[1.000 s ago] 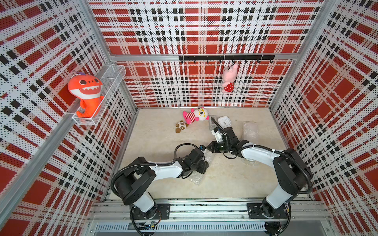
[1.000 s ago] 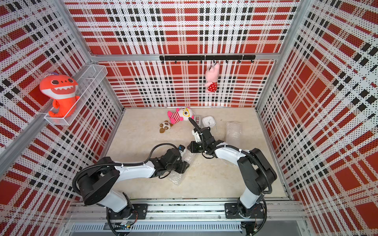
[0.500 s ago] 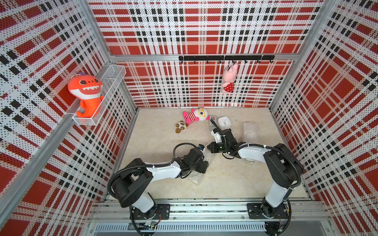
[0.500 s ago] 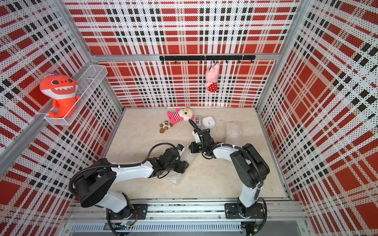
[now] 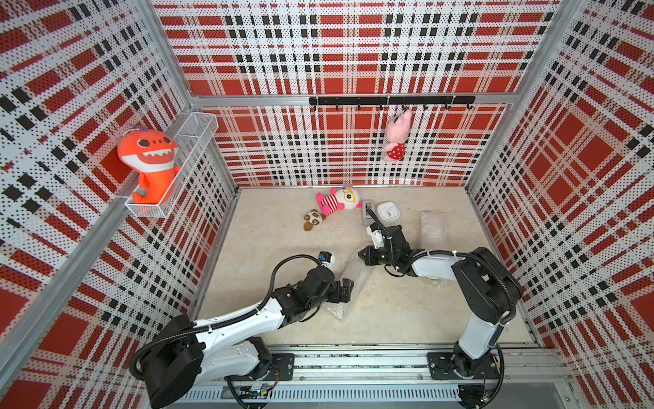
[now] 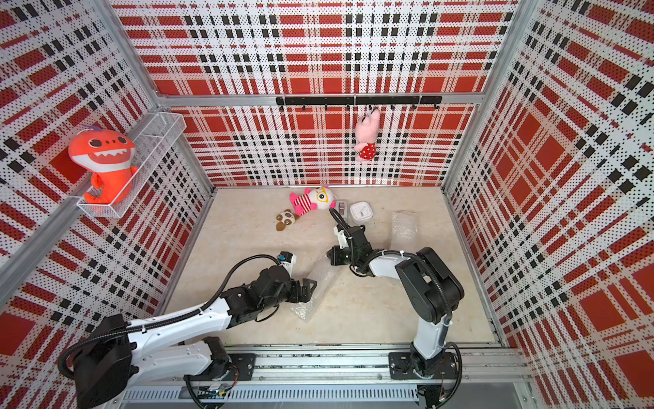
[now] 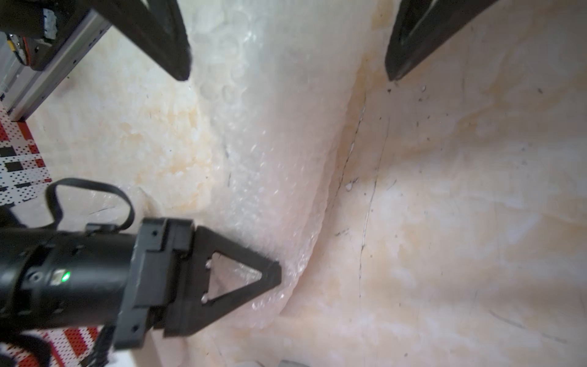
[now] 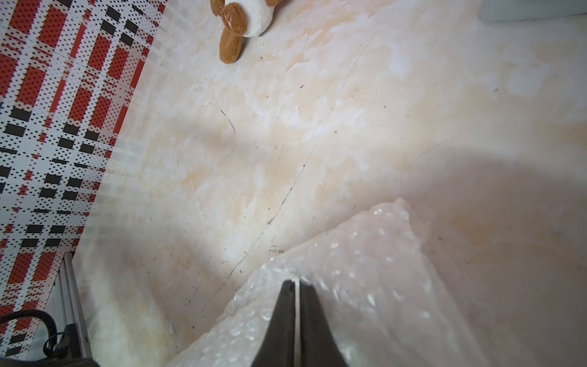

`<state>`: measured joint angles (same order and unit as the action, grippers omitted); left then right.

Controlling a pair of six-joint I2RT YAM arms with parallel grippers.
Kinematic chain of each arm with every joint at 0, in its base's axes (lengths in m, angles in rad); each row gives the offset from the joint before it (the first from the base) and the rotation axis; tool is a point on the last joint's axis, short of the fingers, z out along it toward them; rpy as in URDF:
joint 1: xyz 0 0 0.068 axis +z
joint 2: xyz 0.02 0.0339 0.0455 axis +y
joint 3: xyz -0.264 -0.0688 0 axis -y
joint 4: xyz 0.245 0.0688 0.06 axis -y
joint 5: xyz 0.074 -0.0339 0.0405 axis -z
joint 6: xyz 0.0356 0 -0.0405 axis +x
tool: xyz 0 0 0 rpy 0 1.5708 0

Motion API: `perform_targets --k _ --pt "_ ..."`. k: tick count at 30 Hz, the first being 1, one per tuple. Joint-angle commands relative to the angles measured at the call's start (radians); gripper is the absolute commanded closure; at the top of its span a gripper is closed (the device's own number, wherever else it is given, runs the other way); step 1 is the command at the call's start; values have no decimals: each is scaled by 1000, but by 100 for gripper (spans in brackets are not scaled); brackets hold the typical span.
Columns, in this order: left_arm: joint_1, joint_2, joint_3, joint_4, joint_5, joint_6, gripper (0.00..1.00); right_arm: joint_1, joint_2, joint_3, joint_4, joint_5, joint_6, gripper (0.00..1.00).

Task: Wrap vases in bubble wrap
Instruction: Wrap the vase in bubble wrap.

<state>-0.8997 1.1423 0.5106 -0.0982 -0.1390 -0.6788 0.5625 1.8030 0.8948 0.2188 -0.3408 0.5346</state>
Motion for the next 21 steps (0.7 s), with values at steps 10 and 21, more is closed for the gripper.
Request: perform_targets --k 10,21 --pt "-107 75 -124 -91 -74 -220 2 4 64 -4 -75 7 -12 93" --pt "-92 -112 10 -112 -92 -99 2 5 56 -4 -74 9 -18 95"
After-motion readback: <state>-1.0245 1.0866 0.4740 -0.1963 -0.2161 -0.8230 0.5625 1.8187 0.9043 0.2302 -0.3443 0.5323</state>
